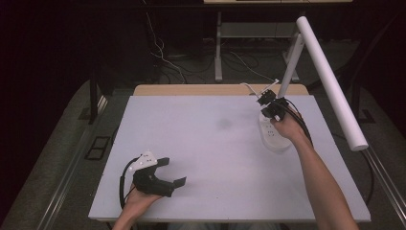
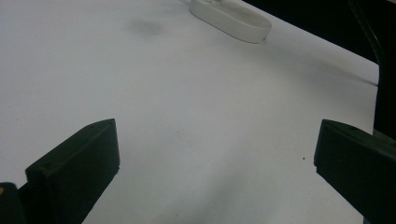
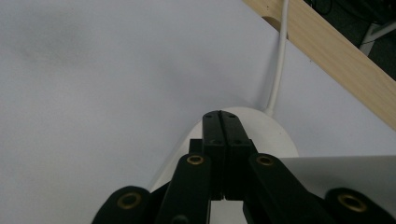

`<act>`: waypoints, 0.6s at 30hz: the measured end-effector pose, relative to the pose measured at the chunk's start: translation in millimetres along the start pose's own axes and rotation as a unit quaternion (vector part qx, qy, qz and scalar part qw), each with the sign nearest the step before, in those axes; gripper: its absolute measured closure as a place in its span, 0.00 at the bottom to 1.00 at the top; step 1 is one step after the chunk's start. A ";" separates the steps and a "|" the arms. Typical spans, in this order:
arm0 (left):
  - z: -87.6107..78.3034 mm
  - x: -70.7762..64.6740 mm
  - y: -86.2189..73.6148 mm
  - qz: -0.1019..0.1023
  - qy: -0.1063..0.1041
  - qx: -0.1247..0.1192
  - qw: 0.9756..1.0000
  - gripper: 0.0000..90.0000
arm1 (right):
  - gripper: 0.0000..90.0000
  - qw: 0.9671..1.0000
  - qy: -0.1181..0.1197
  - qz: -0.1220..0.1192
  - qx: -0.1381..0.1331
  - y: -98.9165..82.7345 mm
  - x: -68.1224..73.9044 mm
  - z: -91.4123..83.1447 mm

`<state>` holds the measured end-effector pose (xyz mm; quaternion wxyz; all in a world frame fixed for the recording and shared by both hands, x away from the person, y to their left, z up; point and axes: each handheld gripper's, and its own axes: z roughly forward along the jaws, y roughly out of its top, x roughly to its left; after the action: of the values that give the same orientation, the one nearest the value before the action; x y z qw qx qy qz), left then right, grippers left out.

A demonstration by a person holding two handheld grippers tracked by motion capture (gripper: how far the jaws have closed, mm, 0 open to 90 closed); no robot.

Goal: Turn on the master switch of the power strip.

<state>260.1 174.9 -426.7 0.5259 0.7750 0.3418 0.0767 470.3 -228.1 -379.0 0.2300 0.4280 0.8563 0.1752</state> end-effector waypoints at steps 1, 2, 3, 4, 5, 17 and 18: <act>0.0 0.1 0.0 0.000 0.000 0.000 1.000 0.00 | 0.99 1.000 0.000 -0.002 0.000 0.2 0.0 1.2; -0.1 0.2 0.1 0.001 0.000 0.001 1.000 0.00 | 0.99 1.000 -0.002 -0.002 0.002 0.2 0.3 2.3; -0.1 0.3 0.0 0.000 0.000 0.000 1.000 0.00 | 0.99 1.000 -0.002 -0.001 0.003 0.3 0.5 3.3; -0.2 0.4 0.0 0.000 0.000 0.000 1.000 0.00 | 0.99 1.000 -0.002 0.000 0.003 0.3 0.7 4.5; -0.2 0.4 0.0 0.000 0.000 0.001 1.000 0.00 | 0.99 1.000 -0.002 -0.002 0.002 0.3 0.9 5.5; 0.3 0.5 -0.1 0.000 0.000 0.001 1.000 0.00 | 0.99 1.000 -0.009 -0.002 0.020 -0.9 1.0 15.6; 0.4 0.6 -0.1 0.000 0.001 0.001 1.000 0.00 | 0.99 1.000 -0.008 0.000 0.020 -1.2 0.7 16.1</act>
<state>260.7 175.0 -427.1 0.5248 0.7755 0.3424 0.0765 477.9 -226.5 -393.1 0.2284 0.4336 0.8578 0.1547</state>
